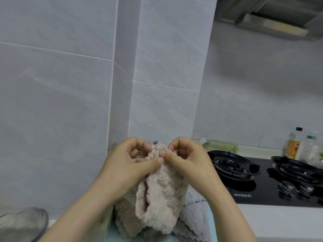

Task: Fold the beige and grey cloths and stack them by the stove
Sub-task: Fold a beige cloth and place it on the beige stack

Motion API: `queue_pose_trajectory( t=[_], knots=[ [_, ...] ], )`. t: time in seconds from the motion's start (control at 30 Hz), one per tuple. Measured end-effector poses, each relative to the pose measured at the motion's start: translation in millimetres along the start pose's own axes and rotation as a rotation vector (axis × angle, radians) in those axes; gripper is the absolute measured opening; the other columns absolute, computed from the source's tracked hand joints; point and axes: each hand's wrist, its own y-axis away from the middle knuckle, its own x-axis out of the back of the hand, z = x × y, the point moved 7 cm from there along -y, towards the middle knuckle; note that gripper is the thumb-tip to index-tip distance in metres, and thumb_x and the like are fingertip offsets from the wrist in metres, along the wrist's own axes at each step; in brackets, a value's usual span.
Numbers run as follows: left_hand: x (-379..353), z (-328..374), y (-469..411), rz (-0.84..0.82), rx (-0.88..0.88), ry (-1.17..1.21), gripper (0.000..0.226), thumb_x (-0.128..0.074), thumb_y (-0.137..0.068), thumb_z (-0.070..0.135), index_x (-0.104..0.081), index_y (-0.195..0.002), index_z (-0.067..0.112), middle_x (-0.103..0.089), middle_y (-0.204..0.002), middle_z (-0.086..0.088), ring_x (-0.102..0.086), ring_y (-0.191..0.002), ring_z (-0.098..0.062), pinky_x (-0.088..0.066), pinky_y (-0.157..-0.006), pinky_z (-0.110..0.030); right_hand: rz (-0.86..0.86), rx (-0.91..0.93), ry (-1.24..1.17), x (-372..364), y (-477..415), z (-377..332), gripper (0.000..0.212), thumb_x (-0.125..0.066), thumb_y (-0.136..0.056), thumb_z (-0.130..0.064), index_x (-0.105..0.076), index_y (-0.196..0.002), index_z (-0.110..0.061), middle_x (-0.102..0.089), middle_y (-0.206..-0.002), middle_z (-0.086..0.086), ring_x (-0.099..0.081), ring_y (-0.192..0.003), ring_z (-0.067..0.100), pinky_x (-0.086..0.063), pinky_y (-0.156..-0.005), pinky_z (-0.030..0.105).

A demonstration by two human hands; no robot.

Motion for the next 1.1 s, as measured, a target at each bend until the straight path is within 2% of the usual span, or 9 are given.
queue_pose_trajectory(
  t=[0.1,0.3,0.4,0.67,0.77,0.83,0.9,0.97,1.1],
  knots=[
    [1.5,2.2,-1.6,0.026,-0.074,-0.042,0.020,-0.073,-0.075,0.000,-0.062,-0.070,0.016,-0.062,-0.066,0.002,-0.054,-0.059,-0.012,-0.041,-0.058,-0.023,-0.013,0.004,0.007,0.3,-0.5,0.3,0.024,-0.078,-0.080,-0.027,-0.063,-0.079,-0.009,-0.051,-0.056,-0.008,-0.041,-0.050,0.003,-0.032,-0.047,0.013],
    [18.2,11.2,-5.1,0.159,-0.148,-0.109,0.032,-0.059,-0.083,-0.004,-0.076,-0.069,0.020,-0.074,-0.072,0.006,-0.067,-0.067,-0.006,-0.050,-0.060,-0.015,-0.022,0.028,0.246,12.7,-0.7,11.1,0.034,-0.067,-0.082,-0.055,-0.063,-0.077,-0.022,-0.057,-0.063,0.005,-0.042,-0.056,0.007,-0.035,-0.056,0.025],
    [21.0,11.2,-5.5,0.178,-0.183,-0.164,0.029,-0.060,-0.087,0.003,-0.076,-0.079,0.025,-0.075,-0.081,0.009,-0.067,-0.077,-0.023,-0.048,-0.067,-0.024,0.020,0.059,0.266,17.9,-1.8,10.4,0.029,-0.067,-0.083,-0.051,-0.064,-0.074,-0.024,-0.059,-0.064,-0.003,-0.047,-0.057,0.012,-0.037,-0.057,0.027],
    [0.6,17.0,-0.9,-0.019,-0.395,-0.512,0.032,-0.059,-0.089,0.027,-0.057,-0.119,0.037,-0.049,-0.121,0.029,-0.043,-0.112,0.018,-0.029,-0.084,0.006,0.313,0.110,0.291,34.8,-2.9,6.0,0.015,-0.072,-0.082,-0.041,-0.064,-0.081,-0.027,-0.064,-0.078,-0.009,-0.057,-0.074,0.005,-0.041,-0.062,0.019],
    [-1.0,19.9,0.6,-0.007,-0.430,-0.484,0.033,-0.054,-0.092,0.029,-0.054,-0.124,0.037,-0.045,-0.124,0.031,-0.040,-0.116,0.019,-0.027,-0.086,0.006,0.337,-0.096,0.180,38.0,-4.0,27.9,0.046,-0.069,-0.076,-0.057,-0.058,-0.111,-0.029,-0.060,-0.107,-0.009,-0.058,-0.093,0.004,-0.048,-0.077,0.024],
    [3.0,22.6,0.5,0.042,-0.458,-0.468,0.035,-0.052,-0.092,0.032,-0.052,-0.126,0.037,-0.044,-0.126,0.031,-0.040,-0.117,0.018,-0.028,-0.086,0.006,0.149,-0.372,-0.086,23.9,-5.3,53.1,0.071,-0.062,-0.073,-0.070,-0.055,-0.125,-0.022,-0.063,-0.120,0.006,-0.065,-0.100,0.017,-0.057,-0.085,0.040],
    [8.0,24.3,0.7,0.089,-0.468,-0.433,0.036,-0.049,-0.092,0.034,-0.050,-0.127,0.038,-0.043,-0.128,0.030,-0.039,-0.117,0.020,-0.029,-0.083,0.007,-0.093,-0.525,-0.375,0.9,0.5,62.8,0.065,-0.054,-0.081,-0.069,-0.061,-0.125,-0.021,-0.064,-0.123,0.022,-0.066,-0.104,0.028,-0.052,-0.096,0.049],
    [10.0,24.3,0.8,0.111,-0.468,-0.411,0.038,-0.047,-0.093,0.035,-0.047,-0.131,0.038,-0.040,-0.131,0.029,-0.035,-0.118,0.022,-0.028,-0.083,0.008,-0.183,-0.522,-0.507,-9.1,3.2,57.0,0.054,-0.049,-0.090,-0.061,-0.063,-0.125,-0.022,-0.067,-0.122,0.013,-0.063,-0.114,0.028,-0.047,-0.104,0.047],
    [8.6,14.1,-2.9,0.082,-0.406,-0.389,0.043,-0.040,-0.094,0.040,-0.035,-0.137,0.043,-0.028,-0.138,0.029,-0.027,-0.125,0.020,-0.029,-0.089,0.002,-0.026,-0.353,-0.503,-2.7,-8.9,47.9,0.052,-0.058,-0.089,-0.050,-0.067,-0.116,-0.005,-0.073,-0.109,0.012,-0.070,-0.102,0.028,-0.050,-0.098,0.049]
  ],
)
